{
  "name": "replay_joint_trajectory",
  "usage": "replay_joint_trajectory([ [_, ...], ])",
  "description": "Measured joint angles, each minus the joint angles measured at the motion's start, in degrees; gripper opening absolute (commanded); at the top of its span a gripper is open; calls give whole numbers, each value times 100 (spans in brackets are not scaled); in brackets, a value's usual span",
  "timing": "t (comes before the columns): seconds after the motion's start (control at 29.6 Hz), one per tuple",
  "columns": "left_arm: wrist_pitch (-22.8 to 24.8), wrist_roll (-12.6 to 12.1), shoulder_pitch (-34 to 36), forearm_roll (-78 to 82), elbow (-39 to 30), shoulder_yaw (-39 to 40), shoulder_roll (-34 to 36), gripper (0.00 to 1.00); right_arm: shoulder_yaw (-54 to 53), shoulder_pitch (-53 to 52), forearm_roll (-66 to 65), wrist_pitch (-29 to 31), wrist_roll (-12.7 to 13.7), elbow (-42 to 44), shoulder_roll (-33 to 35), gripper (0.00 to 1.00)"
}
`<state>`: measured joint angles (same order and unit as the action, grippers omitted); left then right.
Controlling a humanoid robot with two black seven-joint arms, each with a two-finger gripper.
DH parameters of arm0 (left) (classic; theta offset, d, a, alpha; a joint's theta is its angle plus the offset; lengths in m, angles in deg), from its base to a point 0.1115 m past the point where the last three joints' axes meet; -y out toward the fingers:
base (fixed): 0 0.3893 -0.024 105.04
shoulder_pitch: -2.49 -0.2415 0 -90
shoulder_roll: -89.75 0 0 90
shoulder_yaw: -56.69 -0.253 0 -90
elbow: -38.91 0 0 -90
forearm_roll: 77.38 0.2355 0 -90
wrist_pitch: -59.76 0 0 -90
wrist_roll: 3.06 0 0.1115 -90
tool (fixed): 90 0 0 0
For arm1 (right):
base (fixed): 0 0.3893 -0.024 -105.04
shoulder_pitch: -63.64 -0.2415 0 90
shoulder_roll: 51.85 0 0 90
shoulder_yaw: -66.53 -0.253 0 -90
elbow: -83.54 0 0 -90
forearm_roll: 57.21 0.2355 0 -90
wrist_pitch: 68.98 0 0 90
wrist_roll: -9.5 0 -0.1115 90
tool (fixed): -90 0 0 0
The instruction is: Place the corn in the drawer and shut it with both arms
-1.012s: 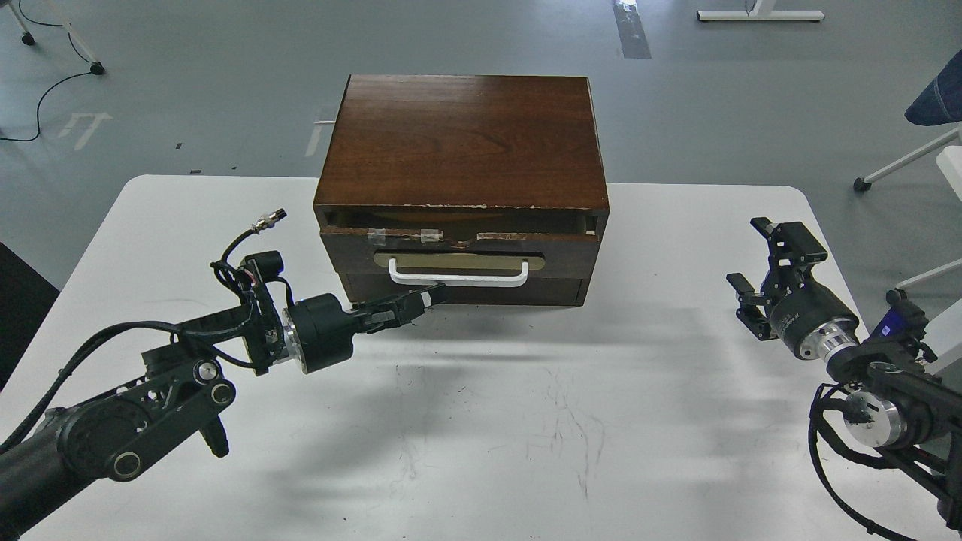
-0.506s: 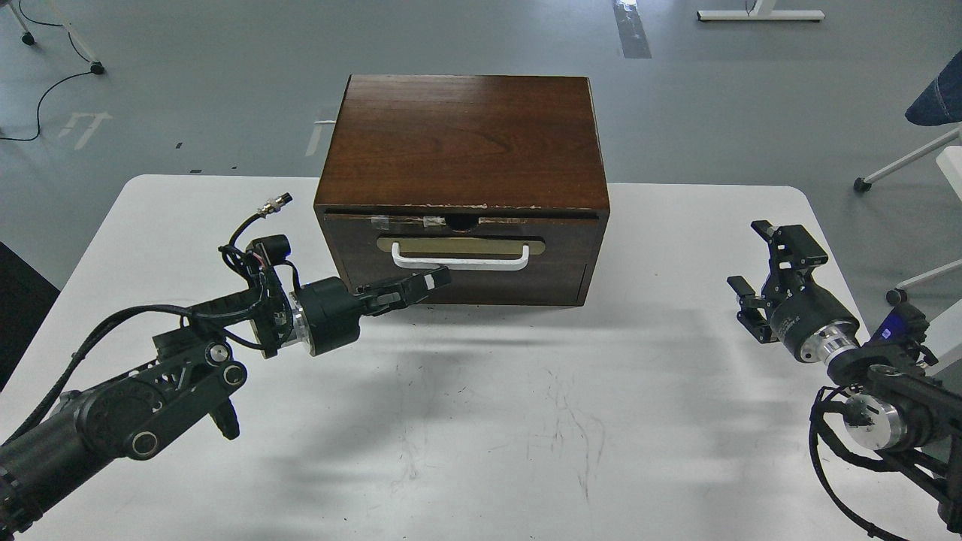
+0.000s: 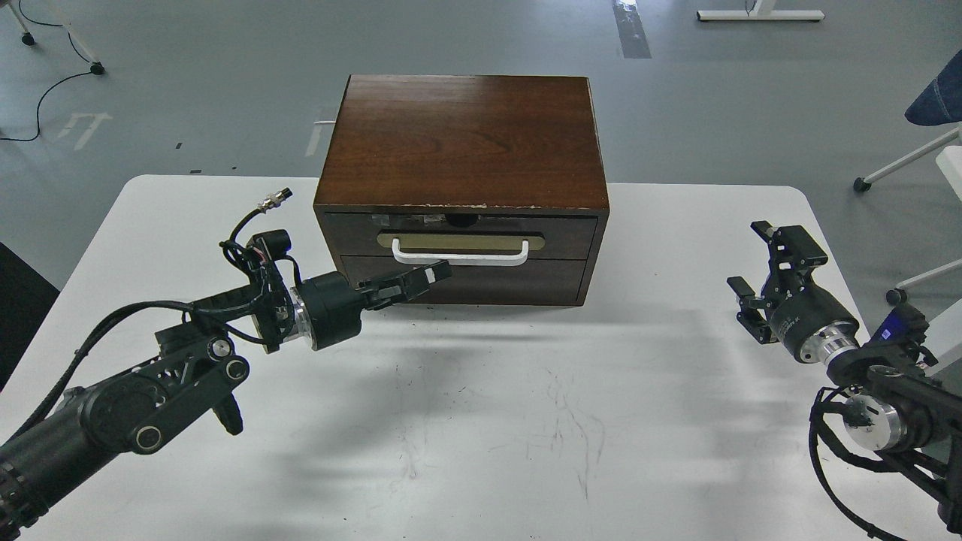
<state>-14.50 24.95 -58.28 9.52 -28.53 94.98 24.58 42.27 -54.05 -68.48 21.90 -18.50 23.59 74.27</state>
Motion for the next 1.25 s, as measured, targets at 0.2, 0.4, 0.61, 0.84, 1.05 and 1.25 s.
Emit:
replay_joint_trajectory([
  [0.2, 182, 0, -162, -243, -314, -133, 382, 0, -12, 9, 0, -1, 0, 0, 0, 100],
  [0.4, 244, 0, -624, -800, -998, -128, 865, 100, -91, 18, 1, -1, 0, 4, 5, 100],
  [0.61, 178, 0, -800, -2516, -1279, 120, 1134, 100, -148, -4, 2, -8, 0, 22, -73, 100],
  [0.84, 142, 0, -1343, -4471, -1176, 843, 1162, 100, -170, -23, 39, -9, 0, 1, -108, 100],
  [1.05, 146, 0, -1785, -5317, -865, 1116, 1149, 100, -187, 4, 79, -9, 0, 27, -185, 100],
  [1.25, 199, 0, -1963, -5444, -650, 1141, 1123, 100, -237, 13, 81, -9, 0, 38, -209, 100],
])
